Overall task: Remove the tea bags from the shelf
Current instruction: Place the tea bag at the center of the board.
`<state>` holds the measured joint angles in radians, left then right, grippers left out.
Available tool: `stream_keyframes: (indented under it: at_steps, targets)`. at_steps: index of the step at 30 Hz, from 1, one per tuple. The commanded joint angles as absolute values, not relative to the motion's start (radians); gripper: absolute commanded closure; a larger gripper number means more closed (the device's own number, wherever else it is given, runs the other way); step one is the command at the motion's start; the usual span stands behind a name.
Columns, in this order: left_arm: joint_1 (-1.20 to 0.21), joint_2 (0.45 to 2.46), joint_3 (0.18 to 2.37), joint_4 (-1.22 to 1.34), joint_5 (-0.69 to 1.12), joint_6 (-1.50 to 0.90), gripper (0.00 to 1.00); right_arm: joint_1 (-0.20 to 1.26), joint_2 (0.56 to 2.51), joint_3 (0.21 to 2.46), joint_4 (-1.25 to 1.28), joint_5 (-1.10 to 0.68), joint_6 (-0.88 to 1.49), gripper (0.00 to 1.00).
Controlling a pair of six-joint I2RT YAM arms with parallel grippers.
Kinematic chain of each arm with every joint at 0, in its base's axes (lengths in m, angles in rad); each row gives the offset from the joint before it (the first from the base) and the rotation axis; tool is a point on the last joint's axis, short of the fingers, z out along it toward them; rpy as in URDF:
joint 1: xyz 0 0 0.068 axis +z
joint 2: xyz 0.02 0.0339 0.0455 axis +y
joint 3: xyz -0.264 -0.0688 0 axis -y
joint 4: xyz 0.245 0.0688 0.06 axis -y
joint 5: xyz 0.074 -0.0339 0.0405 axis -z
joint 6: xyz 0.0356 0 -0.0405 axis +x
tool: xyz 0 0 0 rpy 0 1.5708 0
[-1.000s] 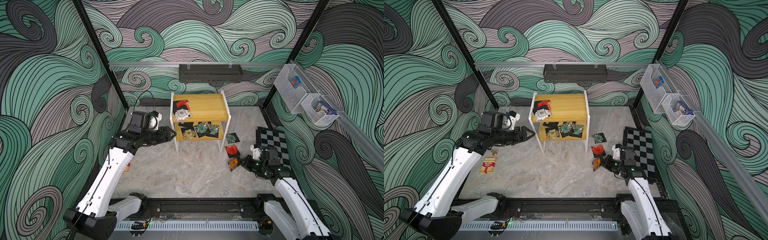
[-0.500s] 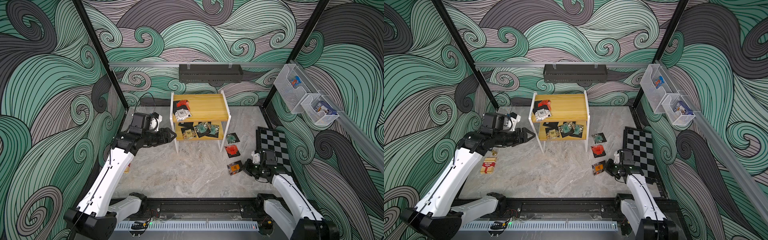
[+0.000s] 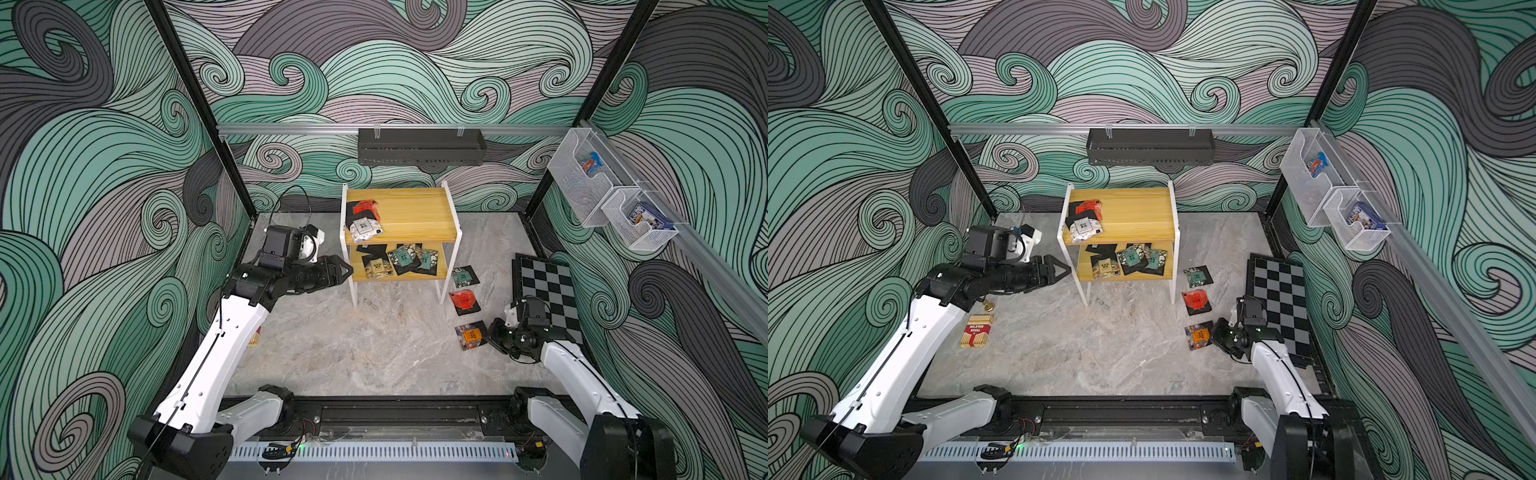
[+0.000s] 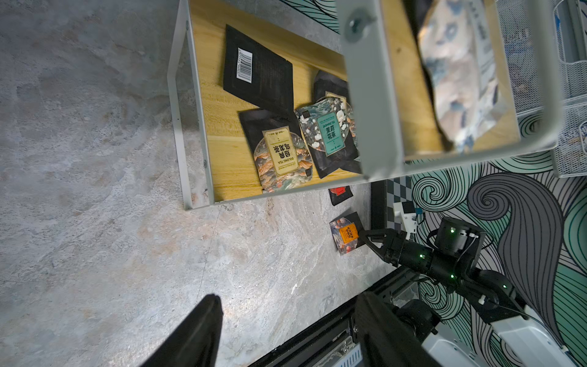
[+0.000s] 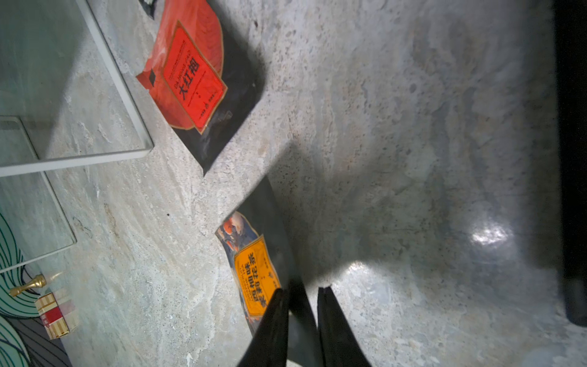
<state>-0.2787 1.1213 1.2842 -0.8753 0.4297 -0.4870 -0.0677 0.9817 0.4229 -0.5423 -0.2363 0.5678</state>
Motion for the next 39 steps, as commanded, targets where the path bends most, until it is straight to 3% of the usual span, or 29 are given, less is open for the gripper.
stream_keyframes:
  at_steps: [1, 12, 25, 39]
  targets:
    - [-0.287, 1.103, 1.283, -0.862, 0.426, -0.483, 0.30, -0.071, 0.977, 0.422, -0.537, -0.218, 0.571, 0.71]
    - [-0.286, 1.100, 1.294, -0.867, 0.424, -0.483, 0.30, -0.072, 0.943, 0.494, -0.612, -0.188, 0.544, 0.38]
    - [-0.287, 1.105, 1.343, -0.888, 0.420, -0.480, 0.30, -0.046, 0.880, 0.709, -0.749, -0.177, 0.449, 0.35]
    - [-0.287, 1.122, 1.421, -0.886, 0.372, -0.522, 0.30, 0.196, 0.823, 0.994, -0.756, -0.147, 0.238, 0.32]
